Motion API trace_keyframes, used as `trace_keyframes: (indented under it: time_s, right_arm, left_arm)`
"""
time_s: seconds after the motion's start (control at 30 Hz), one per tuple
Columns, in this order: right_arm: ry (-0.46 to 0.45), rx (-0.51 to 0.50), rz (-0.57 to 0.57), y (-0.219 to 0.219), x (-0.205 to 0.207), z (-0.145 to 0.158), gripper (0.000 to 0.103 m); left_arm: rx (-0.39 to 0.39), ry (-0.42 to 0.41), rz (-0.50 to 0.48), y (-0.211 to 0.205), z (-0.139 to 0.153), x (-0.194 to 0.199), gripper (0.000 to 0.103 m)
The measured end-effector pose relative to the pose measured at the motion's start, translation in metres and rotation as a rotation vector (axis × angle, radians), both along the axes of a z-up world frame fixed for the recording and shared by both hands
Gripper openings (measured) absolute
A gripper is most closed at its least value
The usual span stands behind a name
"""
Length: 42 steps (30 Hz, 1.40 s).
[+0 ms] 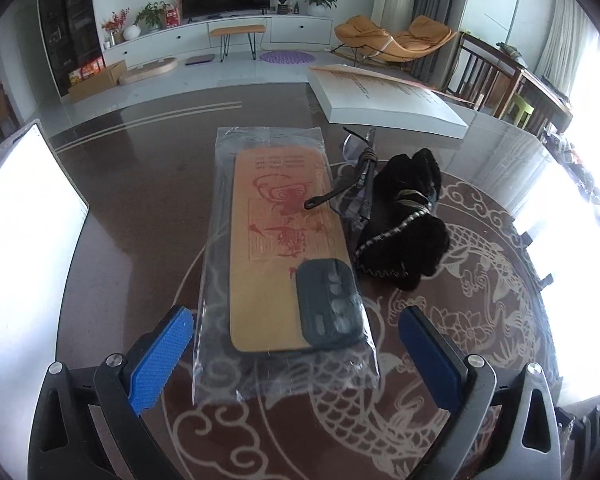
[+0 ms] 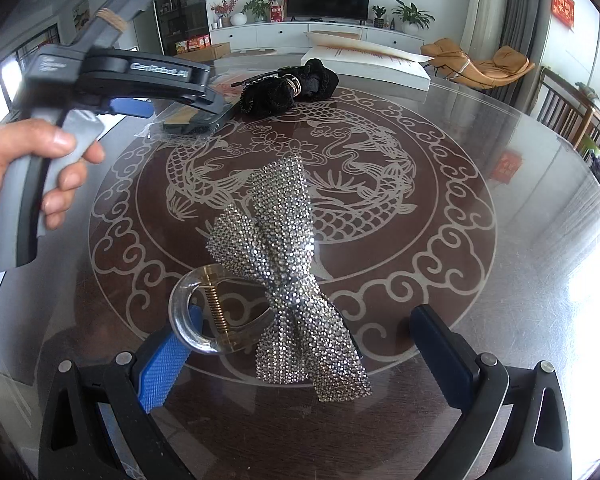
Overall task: Organize objects
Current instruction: 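Grasp the clear bag with orange card using the left tool while the right tool holds the bow, then carry the bag with the left tool into the white bin while the right tool drops the bow there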
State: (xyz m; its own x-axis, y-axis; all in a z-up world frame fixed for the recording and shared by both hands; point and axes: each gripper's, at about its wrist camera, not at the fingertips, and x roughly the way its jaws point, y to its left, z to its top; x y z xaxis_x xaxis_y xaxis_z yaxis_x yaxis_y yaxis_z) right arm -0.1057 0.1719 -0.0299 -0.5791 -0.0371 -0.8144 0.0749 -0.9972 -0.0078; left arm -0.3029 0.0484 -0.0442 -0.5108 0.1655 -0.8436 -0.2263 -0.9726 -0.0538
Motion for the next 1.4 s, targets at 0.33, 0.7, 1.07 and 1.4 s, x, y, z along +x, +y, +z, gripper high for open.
trace_keyframes:
  time_s: [0.33,0.7,1.07,1.4]
  right_arm:
    - [0.000,0.000,0.000,0.000,0.000,0.000,0.103]
    - [0.000,0.000,0.001,0.000,0.000,0.000,0.103]
    - [-0.055,-0.069,-0.005,0.017,-0.005,0.017,0.037]
    - [-0.062,-0.138,-0.005,0.012,0.006,0.047,0.044]
  left_arm:
    - [-0.023,0.055,0.044,-0.023,-0.009,0.026,0.075]
    - [0.004,-0.001,-0.012,-0.045,-0.002,0.163,0.088]
    - [-0.013,0.045,0.007,-0.051,0.000,0.164,0.074]
    - [0.148,0.197,0.073,-0.100,0.066,0.248,0.074]
